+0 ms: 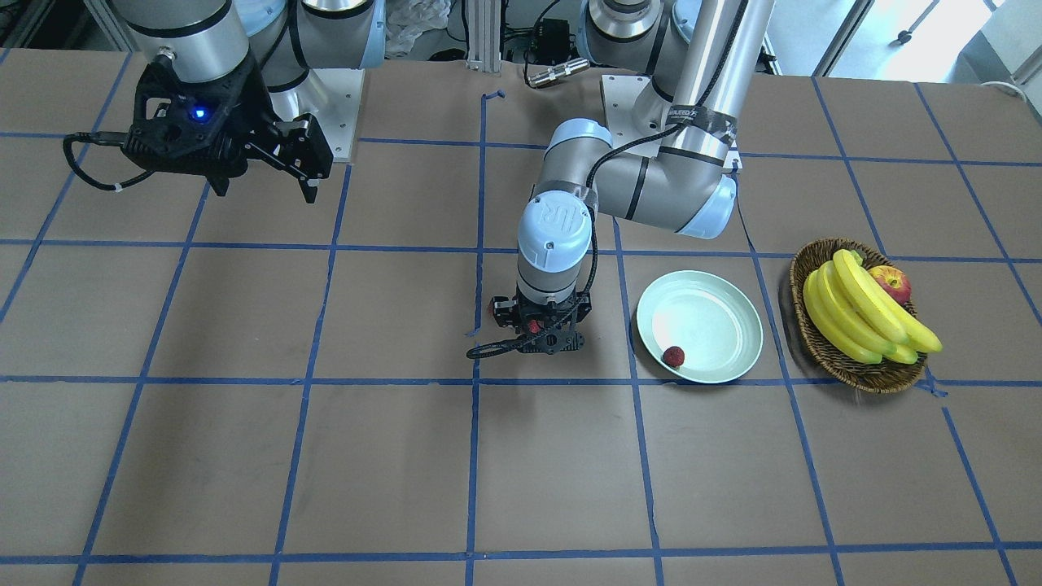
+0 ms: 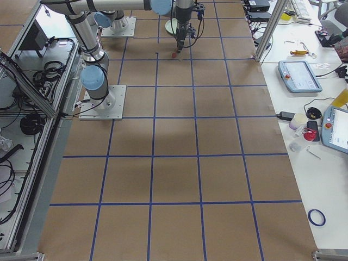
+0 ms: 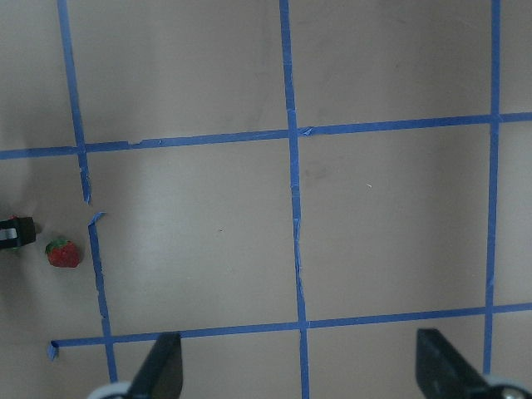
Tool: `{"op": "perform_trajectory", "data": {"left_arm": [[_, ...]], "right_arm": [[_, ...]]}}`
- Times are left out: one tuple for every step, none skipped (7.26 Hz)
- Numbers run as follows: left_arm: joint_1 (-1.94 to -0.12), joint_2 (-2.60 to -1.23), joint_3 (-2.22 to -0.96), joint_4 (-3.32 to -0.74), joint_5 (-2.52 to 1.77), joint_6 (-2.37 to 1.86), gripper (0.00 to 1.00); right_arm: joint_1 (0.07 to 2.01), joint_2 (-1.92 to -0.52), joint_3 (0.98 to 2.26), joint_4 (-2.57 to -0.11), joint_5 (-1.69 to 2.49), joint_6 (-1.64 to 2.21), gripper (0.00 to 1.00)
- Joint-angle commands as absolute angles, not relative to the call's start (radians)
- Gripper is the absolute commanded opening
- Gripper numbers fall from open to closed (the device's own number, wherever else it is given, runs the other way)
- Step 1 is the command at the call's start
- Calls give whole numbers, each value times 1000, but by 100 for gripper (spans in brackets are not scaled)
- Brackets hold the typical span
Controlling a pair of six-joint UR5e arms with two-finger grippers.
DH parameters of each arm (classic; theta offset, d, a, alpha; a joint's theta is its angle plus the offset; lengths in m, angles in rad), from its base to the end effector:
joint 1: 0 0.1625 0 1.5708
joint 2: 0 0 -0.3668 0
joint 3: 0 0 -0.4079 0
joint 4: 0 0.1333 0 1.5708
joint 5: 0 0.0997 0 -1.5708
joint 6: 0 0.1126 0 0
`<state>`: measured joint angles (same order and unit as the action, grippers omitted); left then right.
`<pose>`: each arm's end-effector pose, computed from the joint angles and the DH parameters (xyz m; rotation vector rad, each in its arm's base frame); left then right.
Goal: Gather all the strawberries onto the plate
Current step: 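Carry it with the left gripper onto the plate and release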
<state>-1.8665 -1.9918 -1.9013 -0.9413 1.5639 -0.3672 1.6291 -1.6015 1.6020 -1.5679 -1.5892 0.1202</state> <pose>-0.2836 -0.4710 0.0949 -0.1116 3.1010 0.1827 0.1599 -0.4875 0.4160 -0.0966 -3.1215 -0.0027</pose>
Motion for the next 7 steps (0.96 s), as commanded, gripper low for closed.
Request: {"op": "perform_trajectory", "data": {"left_arm": [[-1865,-1973,-1898,-946,1569,-359,10],[-1843,-1947,-1891,-957,1577,-316,7],[-1771,-1921,-1891,-1019,1619,-234,6],[-1667,-1883,-1896,-1076,1665,-106,7],[-1563,-1852,-1899,-1130,1669,48,11],[-1495,-1827,-1904,-1175,1687,155,12],[-1459,-1812,-1905,-1204,1707,207,17]], "right_arm": [[1629,-1601,1601,-1568,-1589,120,100],[1629,-1601,1600,-1568,-1589,120,100],[1629,-1601,1601,-1568,-1589,120,100],[1629,-1601,1600,-1569,-1589,120,100],[1629,-1601,1601,-1569,-1589,120,100],[1629,-1600,1598,-1568,-1589,120,100],[1629,-1600,1598,-1568,-1589,120,100]]}}
